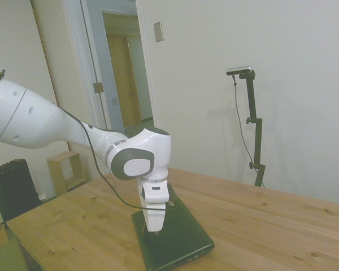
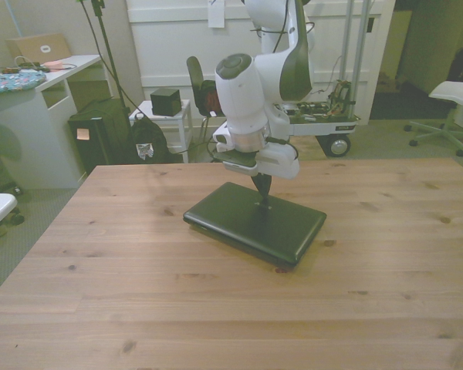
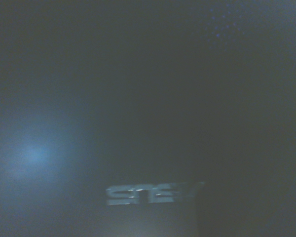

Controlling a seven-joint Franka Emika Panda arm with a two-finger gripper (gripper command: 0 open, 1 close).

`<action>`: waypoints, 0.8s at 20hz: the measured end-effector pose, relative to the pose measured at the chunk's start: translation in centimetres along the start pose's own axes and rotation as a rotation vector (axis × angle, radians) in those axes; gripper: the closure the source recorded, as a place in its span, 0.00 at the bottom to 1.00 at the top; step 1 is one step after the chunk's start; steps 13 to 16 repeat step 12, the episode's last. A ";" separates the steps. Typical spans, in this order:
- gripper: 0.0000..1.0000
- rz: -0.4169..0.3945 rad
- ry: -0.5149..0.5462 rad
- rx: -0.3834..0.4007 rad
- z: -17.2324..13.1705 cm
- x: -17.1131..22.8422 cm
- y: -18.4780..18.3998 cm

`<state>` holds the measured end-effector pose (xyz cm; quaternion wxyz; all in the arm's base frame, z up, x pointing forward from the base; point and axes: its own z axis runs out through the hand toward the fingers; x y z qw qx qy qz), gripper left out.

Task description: Close the laptop

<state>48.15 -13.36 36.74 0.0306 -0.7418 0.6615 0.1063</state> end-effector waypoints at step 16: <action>1.00 -0.184 0.109 0.155 -13.0 -10.4 5.7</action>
